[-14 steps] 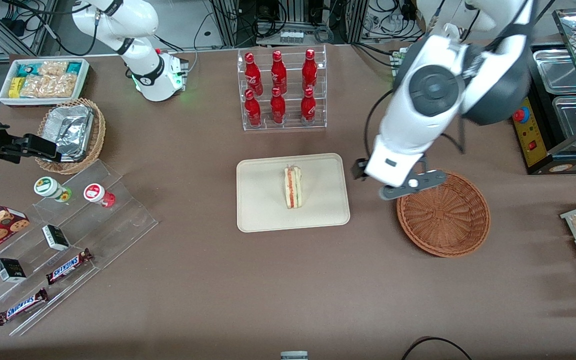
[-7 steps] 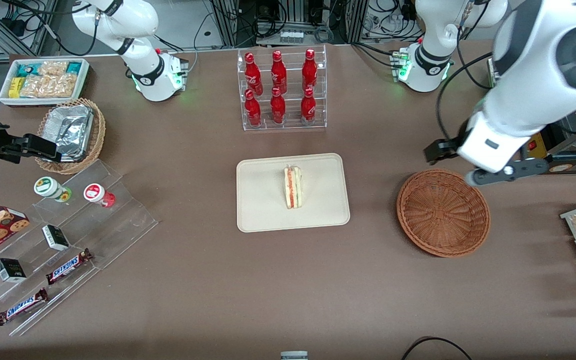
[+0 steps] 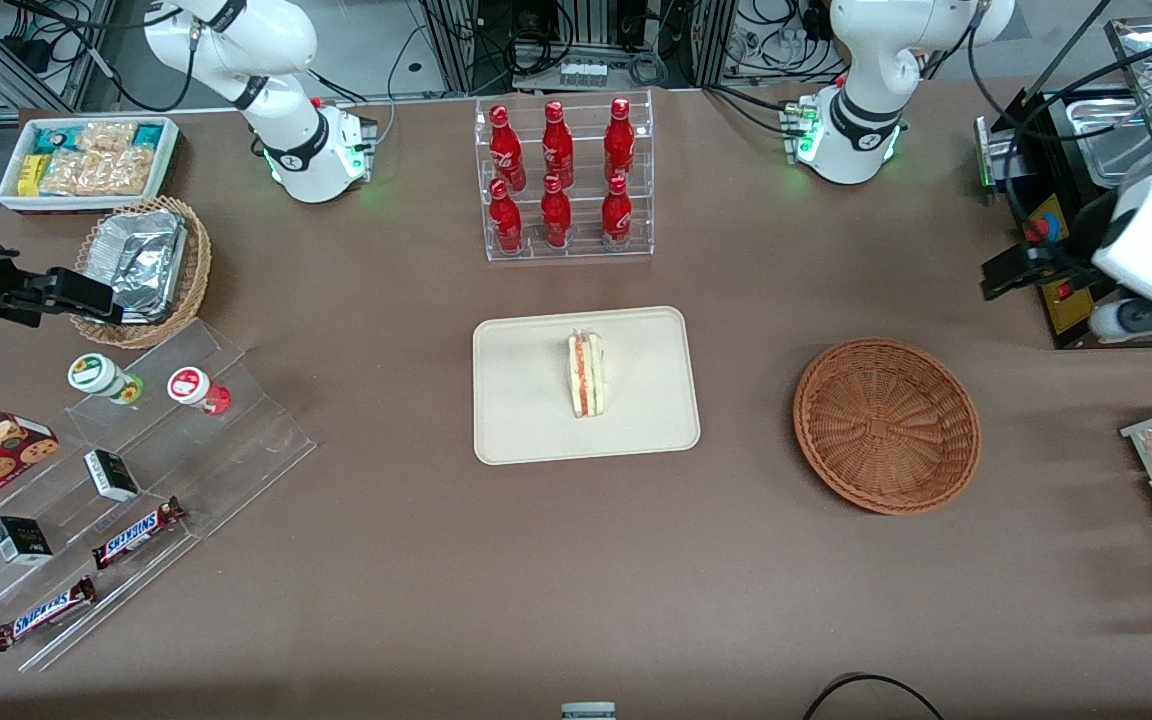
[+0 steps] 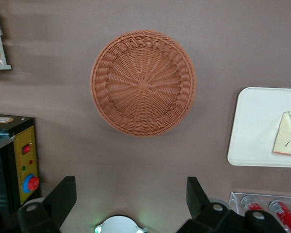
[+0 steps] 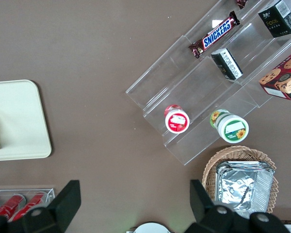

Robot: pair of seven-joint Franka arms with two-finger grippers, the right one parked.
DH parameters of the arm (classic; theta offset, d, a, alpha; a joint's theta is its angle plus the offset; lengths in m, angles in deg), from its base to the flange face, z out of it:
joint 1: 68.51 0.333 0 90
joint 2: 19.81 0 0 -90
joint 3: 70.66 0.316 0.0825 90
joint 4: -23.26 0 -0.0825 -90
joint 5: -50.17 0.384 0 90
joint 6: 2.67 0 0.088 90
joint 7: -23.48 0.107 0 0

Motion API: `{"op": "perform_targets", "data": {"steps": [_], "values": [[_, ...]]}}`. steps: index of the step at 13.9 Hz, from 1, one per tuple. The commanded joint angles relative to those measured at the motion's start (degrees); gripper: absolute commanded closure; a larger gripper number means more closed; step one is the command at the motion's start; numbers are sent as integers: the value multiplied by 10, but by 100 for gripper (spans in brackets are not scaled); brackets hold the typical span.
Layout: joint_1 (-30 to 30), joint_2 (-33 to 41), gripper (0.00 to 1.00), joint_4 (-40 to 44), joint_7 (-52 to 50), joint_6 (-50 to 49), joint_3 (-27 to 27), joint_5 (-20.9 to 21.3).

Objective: Place sandwich from basket to tray

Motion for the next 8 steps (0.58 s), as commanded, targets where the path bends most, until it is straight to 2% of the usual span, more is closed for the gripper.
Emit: {"op": "perform_targets", "data": {"steps": [1, 4, 8], "values": [[10, 40, 0, -44, 19, 17, -9, 9], [9, 74, 0, -89, 59, 44, -8, 20], [7, 45, 0, -54, 59, 43, -9, 10]]}}
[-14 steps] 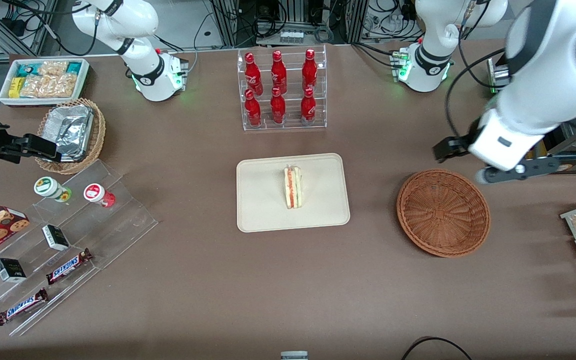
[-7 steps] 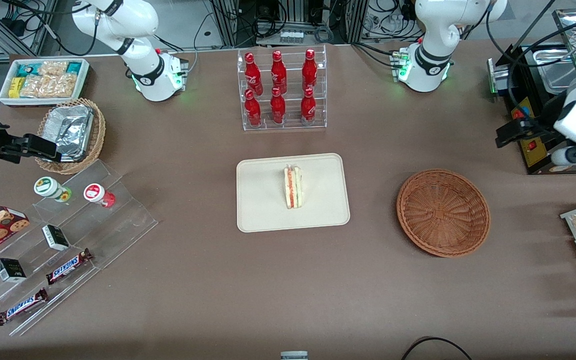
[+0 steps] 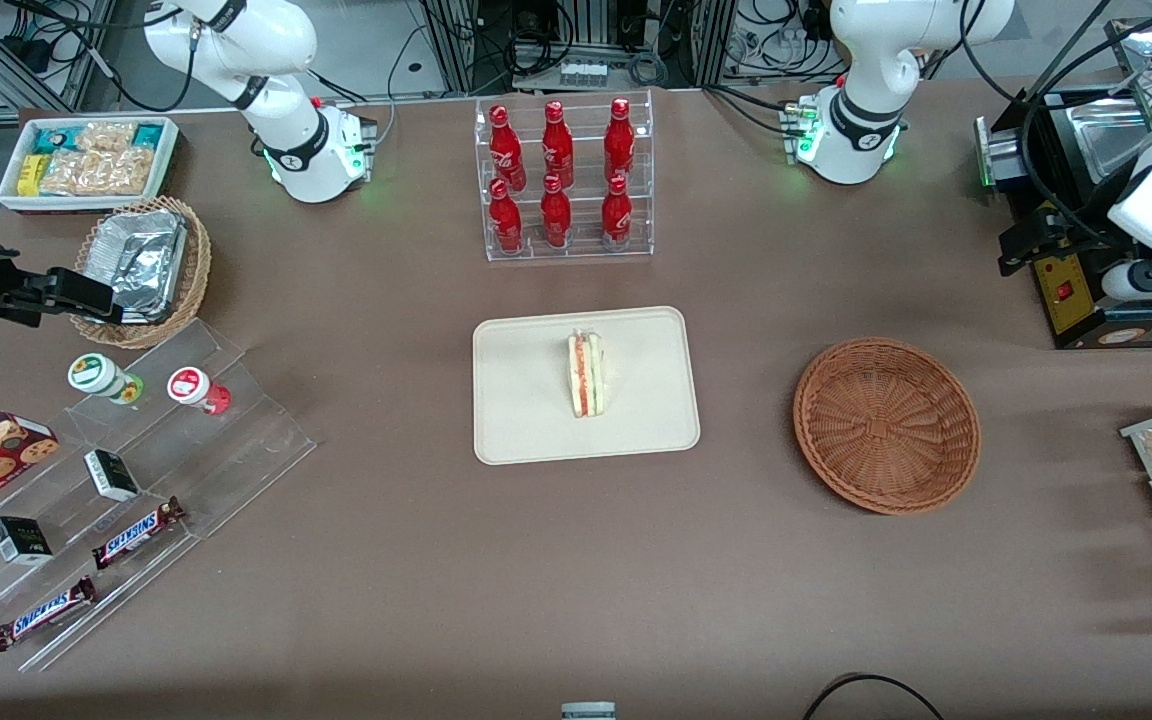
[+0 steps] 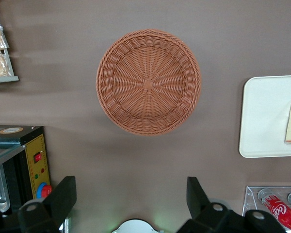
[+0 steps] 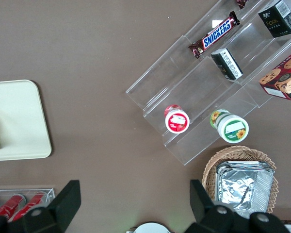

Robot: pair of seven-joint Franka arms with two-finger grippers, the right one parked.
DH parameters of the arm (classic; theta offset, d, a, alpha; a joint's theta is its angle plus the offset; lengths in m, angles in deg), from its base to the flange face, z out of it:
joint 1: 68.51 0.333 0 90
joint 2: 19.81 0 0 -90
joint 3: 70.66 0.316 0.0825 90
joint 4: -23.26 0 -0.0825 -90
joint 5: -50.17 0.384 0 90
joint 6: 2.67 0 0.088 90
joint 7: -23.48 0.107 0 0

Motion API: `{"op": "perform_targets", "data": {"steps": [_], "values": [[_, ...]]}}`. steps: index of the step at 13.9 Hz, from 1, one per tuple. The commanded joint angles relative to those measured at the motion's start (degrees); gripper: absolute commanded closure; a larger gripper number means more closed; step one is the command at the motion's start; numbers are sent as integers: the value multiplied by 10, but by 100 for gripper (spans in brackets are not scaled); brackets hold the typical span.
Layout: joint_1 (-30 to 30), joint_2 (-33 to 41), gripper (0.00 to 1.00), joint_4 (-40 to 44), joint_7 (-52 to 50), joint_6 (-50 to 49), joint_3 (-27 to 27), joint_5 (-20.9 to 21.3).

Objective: Place sandwich from basket to tray

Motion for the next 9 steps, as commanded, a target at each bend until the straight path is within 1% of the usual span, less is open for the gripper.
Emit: {"op": "perform_targets", "data": {"steps": [1, 5, 9], "values": [[-1, -12, 0, 17, 10, 9, -5, 5], [4, -29, 0, 52, 13, 9, -5, 4], [4, -29, 0, 53, 42, 7, -4, 7]]}}
